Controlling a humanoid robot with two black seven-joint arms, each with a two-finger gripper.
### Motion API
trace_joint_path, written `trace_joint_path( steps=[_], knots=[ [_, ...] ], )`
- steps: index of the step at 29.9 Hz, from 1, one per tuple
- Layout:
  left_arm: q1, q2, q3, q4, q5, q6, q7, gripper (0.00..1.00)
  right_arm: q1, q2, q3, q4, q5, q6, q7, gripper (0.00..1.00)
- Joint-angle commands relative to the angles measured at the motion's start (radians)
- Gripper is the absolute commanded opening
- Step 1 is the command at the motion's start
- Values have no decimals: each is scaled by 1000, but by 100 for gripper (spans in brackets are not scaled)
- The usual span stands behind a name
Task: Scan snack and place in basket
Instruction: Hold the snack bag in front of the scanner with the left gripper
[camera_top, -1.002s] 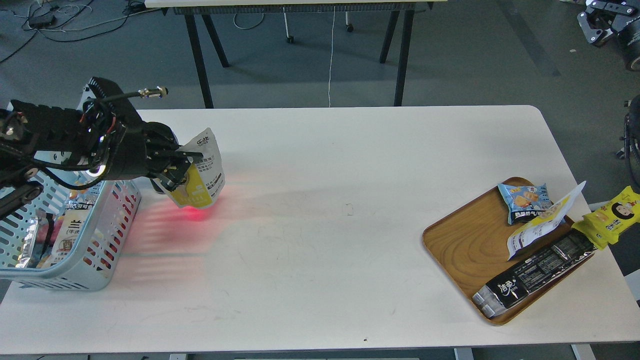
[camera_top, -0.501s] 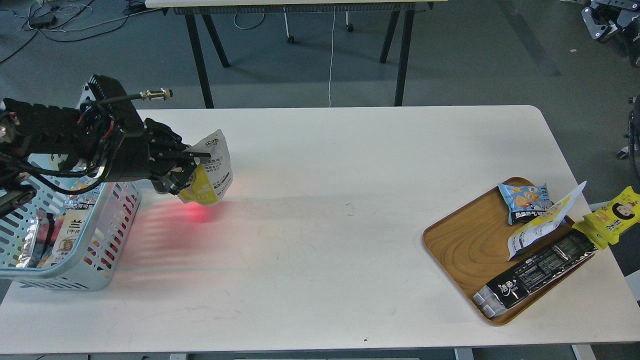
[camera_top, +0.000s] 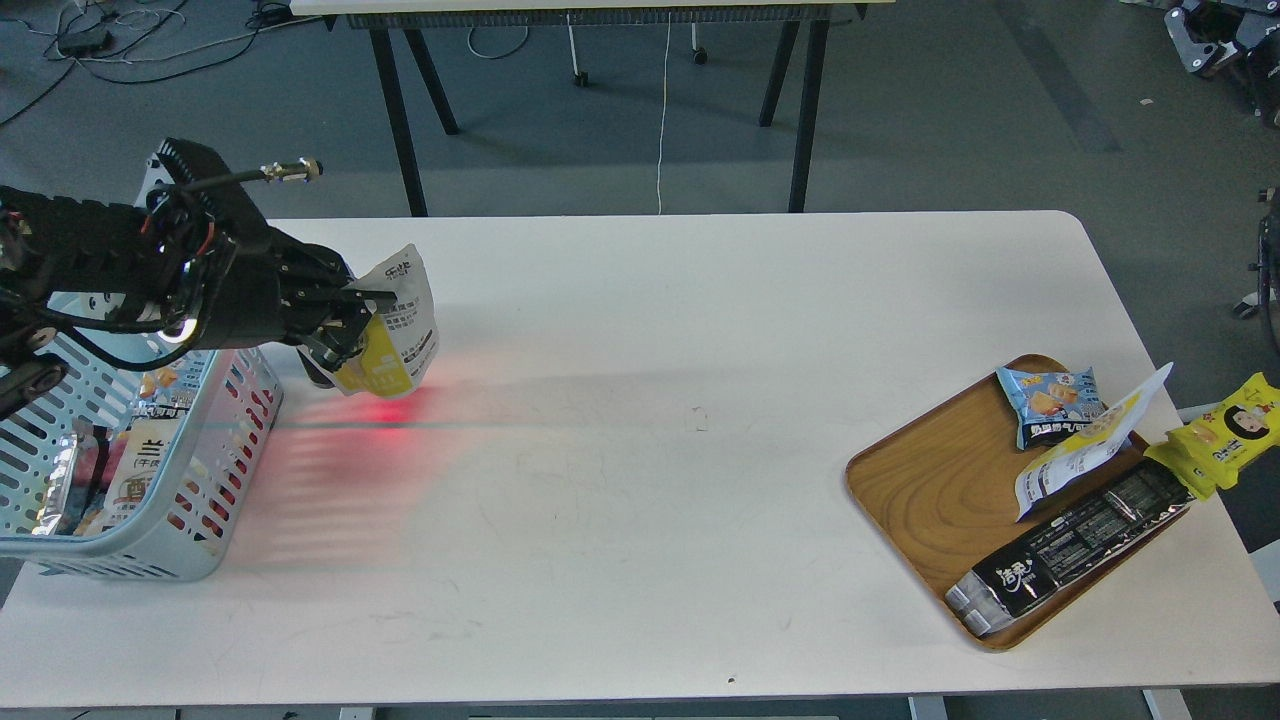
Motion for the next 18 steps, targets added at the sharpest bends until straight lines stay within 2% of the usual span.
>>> trace_joint_path(
  steps=[1, 8, 18],
  knots=[
    [-1, -17, 5, 8, 0, 0, 2, 0, 0, 0, 0, 0, -1, 0, 0, 99],
    [1, -6, 7, 0, 0, 0, -2, 0, 2, 2, 0, 2, 0, 0, 0, 99],
    [1, 69, -7, -110, 0, 0, -12, 0, 2, 0, 2, 6, 0, 0, 0, 99]
  ],
)
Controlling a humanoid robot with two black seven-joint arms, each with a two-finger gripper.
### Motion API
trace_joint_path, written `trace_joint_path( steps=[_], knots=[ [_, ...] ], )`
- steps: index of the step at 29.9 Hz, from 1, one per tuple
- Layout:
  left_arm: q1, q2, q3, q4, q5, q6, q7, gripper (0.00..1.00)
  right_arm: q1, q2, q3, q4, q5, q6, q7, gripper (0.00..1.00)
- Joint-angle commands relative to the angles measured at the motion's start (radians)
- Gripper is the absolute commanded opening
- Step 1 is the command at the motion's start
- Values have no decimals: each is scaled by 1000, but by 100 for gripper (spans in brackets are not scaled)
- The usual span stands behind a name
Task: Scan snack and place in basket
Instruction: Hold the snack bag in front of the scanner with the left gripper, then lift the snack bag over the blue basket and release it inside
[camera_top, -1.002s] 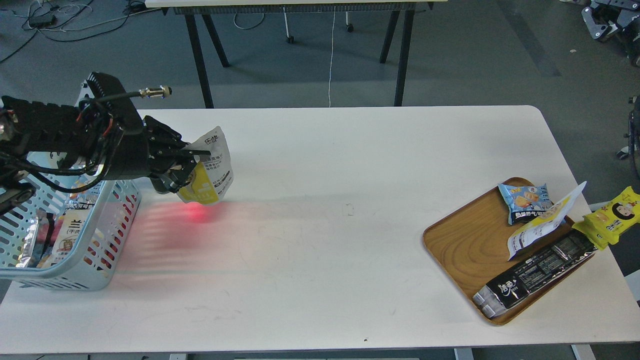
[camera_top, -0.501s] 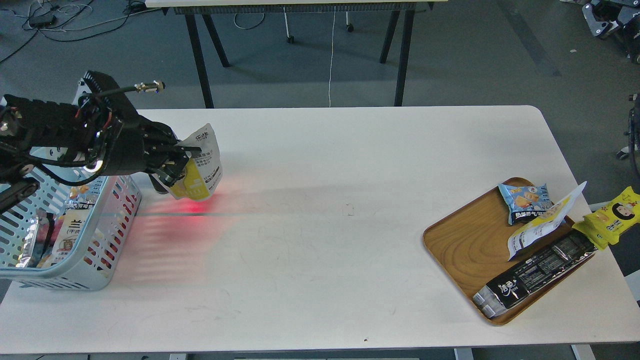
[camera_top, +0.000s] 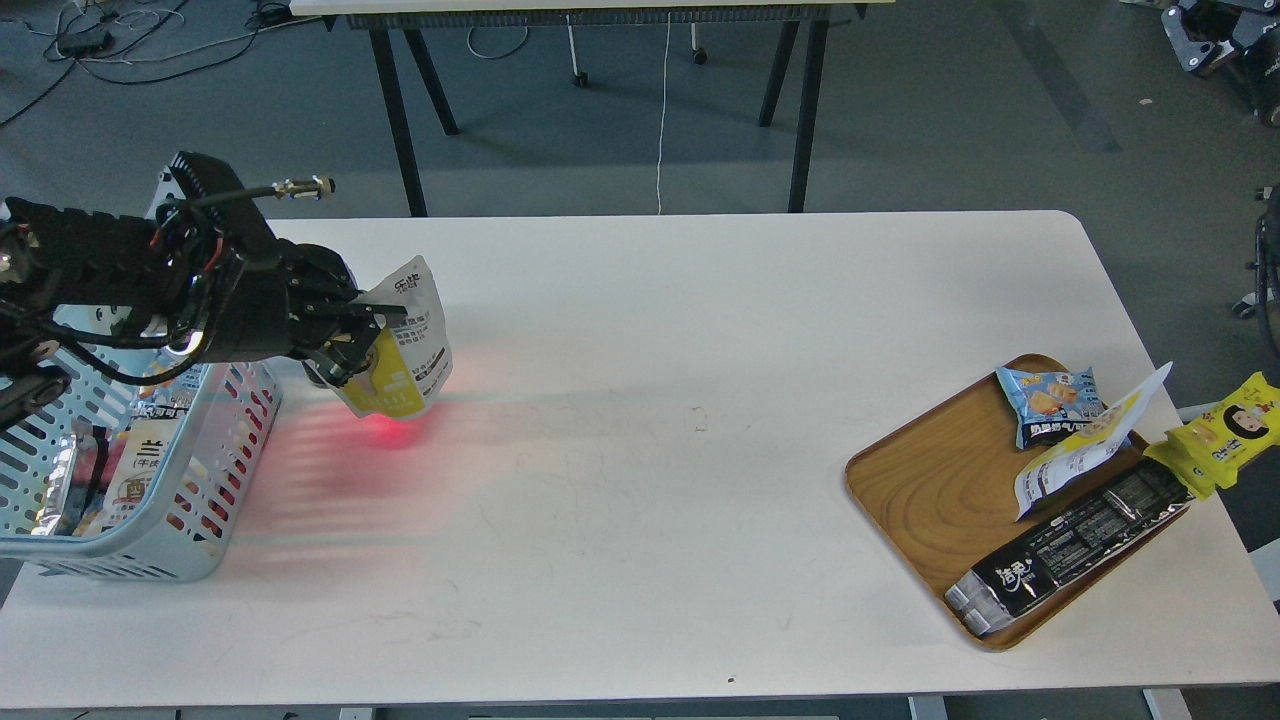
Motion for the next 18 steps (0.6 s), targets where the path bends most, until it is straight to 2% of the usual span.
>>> trace_joint_path(
  steps=[1, 9, 12, 13, 16, 18],
  knots=[
    [-6, 27, -12, -30, 0, 0, -9, 0, 0, -1, 1, 0, -1, 0, 0, 99],
    [-7, 58, -16, -46, 0, 0, -10, 0, 0, -1, 7, 2, 0, 0, 0, 99],
    [-7, 70, -58, -46, 0, 0, -13, 0, 0, -1, 7, 2, 0, 0, 0, 99],
    [-7, 77, -76, -47, 0, 0, -19, 0, 0, -1, 7, 2, -1, 0, 0, 99],
    [-7, 95, -154, -49, 0, 0, -74, 0, 0, -1, 6, 0, -1, 0, 0, 99],
    [-7, 109, -220, -49, 0, 0, -74, 0, -2, -1, 7, 0, -1, 0, 0, 99]
  ],
)
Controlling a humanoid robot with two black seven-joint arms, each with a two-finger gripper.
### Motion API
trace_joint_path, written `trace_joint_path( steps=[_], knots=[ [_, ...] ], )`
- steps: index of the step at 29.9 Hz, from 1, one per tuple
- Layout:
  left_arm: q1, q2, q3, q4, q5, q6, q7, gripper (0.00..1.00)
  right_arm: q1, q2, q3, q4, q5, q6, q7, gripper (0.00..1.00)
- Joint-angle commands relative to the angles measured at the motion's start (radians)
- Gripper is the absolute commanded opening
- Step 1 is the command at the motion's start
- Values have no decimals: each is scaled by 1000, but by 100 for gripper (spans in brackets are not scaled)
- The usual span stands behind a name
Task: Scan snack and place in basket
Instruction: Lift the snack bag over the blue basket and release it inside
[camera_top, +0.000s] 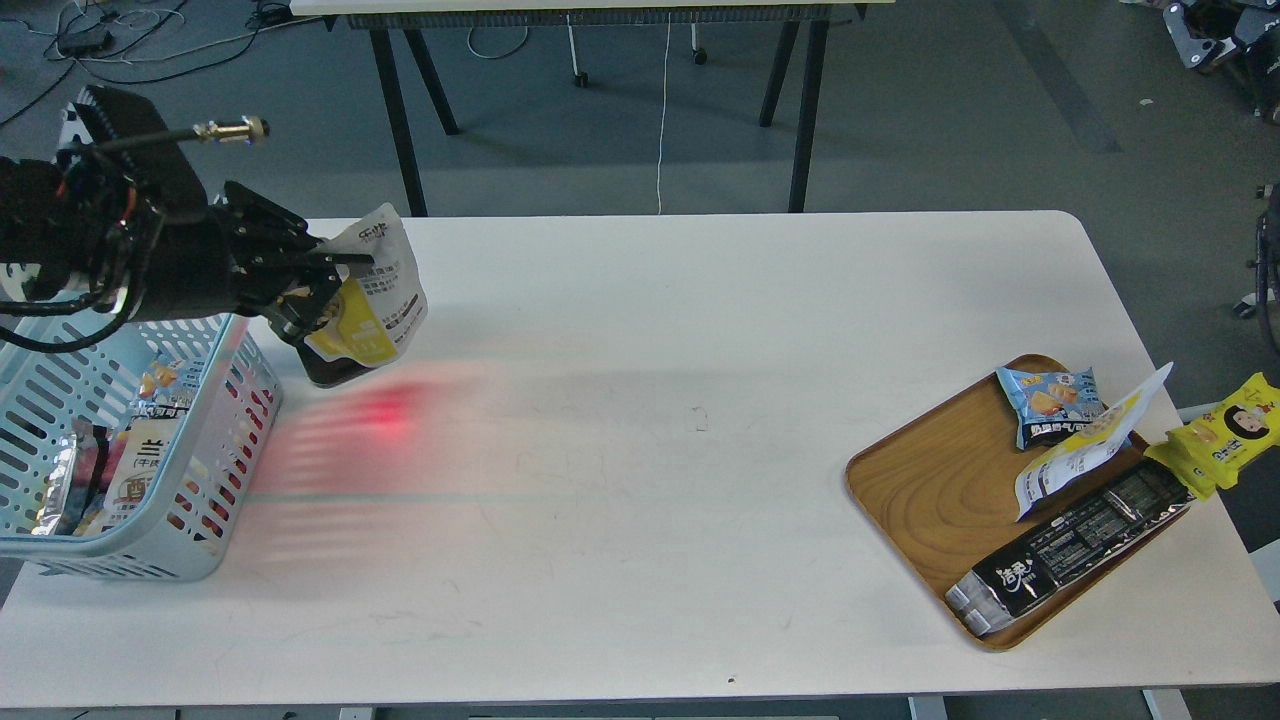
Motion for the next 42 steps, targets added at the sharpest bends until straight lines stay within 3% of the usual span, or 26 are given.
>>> trace_joint_path(
  steps=[1, 6, 14, 25, 29, 31, 34, 42],
  knots=[
    [0, 27, -111, 0, 0, 0, -14, 1, -2, 0, 0, -1, 0, 0, 0, 99],
    [-1, 116, -162, 27, 0, 0, -14, 1, -3, 2, 0, -1, 0, 0, 0, 99],
    [16, 216, -145, 196, -16, 0, -14, 1, -3, 0, 6, -1, 0, 0, 0, 99],
    [40, 294, 140, 195, -106, 4, -14, 1, -6, -6, 5, -4, 0, 0, 0, 99],
    [40, 291, 177, 199, -106, 13, -14, 7, -6, -15, 5, -3, 1, 0, 0, 99],
    [40, 290, 174, 199, -109, 13, -14, 18, -8, -23, 5, -3, 1, 0, 0, 99],
    [34, 287, 162, 198, -140, 16, -14, 63, -9, -24, 5, -3, 0, 0, 0, 99],
    [-17, 233, 122, 233, -702, 22, -14, 88, 1, -26, 5, -9, 0, 0, 0, 99]
  ],
)
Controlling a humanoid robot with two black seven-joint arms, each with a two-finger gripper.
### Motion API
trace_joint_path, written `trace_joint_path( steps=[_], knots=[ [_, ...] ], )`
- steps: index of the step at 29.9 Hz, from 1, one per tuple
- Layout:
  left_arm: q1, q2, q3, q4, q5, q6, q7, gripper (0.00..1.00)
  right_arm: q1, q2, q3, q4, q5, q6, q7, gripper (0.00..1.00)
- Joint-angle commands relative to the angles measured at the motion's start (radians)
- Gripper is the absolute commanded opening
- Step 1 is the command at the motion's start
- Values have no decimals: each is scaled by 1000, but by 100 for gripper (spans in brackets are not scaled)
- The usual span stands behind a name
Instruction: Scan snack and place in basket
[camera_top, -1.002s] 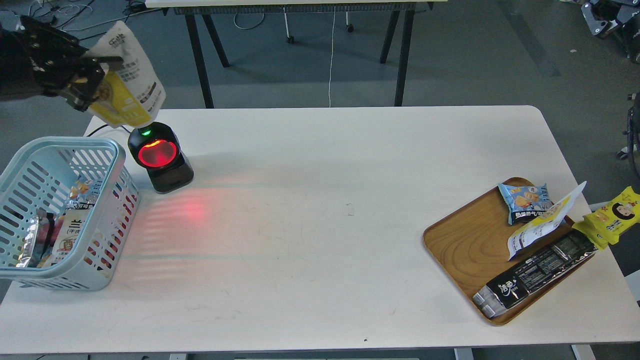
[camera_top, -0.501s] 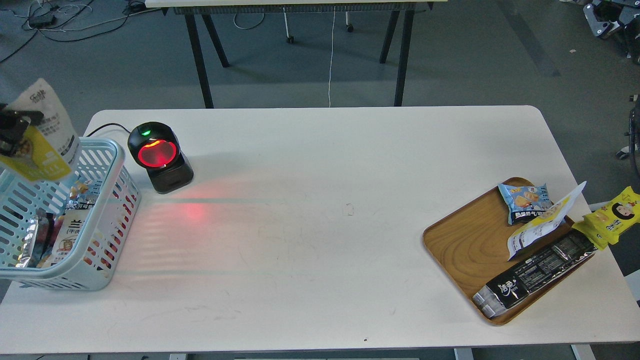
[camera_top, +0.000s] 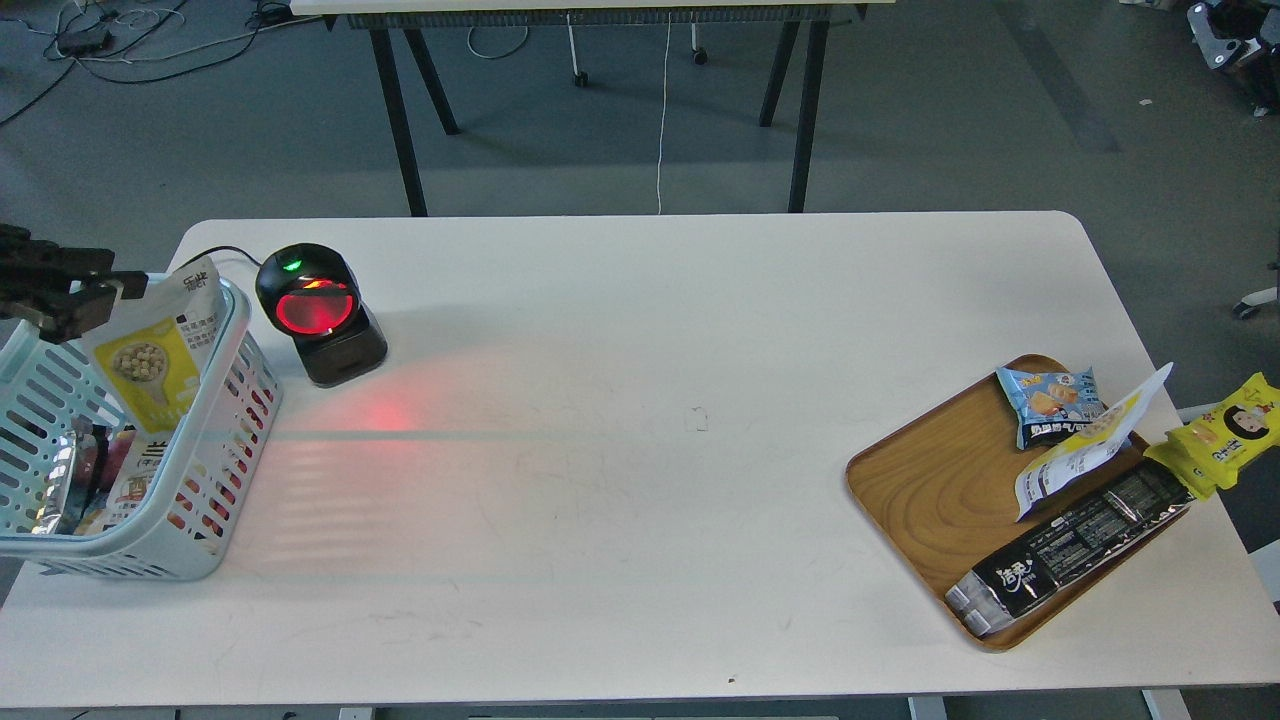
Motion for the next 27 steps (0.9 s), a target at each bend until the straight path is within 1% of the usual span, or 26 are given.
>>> trace_joint_path(
  steps=[1, 4, 7, 8, 9, 11, 15, 17, 19, 21, 23, 26, 27],
  knots=[
    [-34, -71, -41, 63, -307, -1, 0, 91, 10, -3, 0, -10, 0, 0, 0, 99],
    [-47, -206, -69, 183, -547, -7, 0, 95, 15, -4, -2, -19, 0, 0, 0, 99],
    [-106, -356, -95, 319, -720, -12, 0, 97, 12, -12, -2, -36, 0, 0, 0, 99],
    [-125, -401, -101, 364, -765, -13, 14, 98, 10, -11, -2, -44, 0, 0, 0, 99],
    [-143, -457, -108, 418, -820, -13, 45, 98, 10, -9, 0, -54, 0, 0, 0, 99],
    [-171, -565, -131, 519, -940, -13, 86, 98, 8, 0, 6, -71, 1, 0, 0, 99],
    [-202, -758, -204, 758, -1229, -16, 143, 98, 2, 5, 26, -73, 9, 0, -4, 98],
    [-208, -841, -230, 843, -1386, -22, 166, 98, -1, 5, 32, -73, 10, 0, -7, 98],
    [-208, -901, -248, 887, -1538, -22, 172, 99, -7, 9, 32, -73, 14, 0, -7, 98],
    [-208, -929, -251, 910, -1650, -22, 174, 99, -24, 23, 34, -73, 17, 0, -12, 98],
    [-202, -941, -253, 932, -1730, -22, 174, 99, -41, 40, 40, -73, 29, 0, -42, 98],
    [-194, -990, -253, 961, -1834, -22, 174, 99, -77, 55, 84, -73, 98, 0, -113, 99],
    [-185, -1005, -253, 978, -1871, -22, 174, 99, -88, 63, 106, -73, 116, 0, -127, 99]
  ],
)
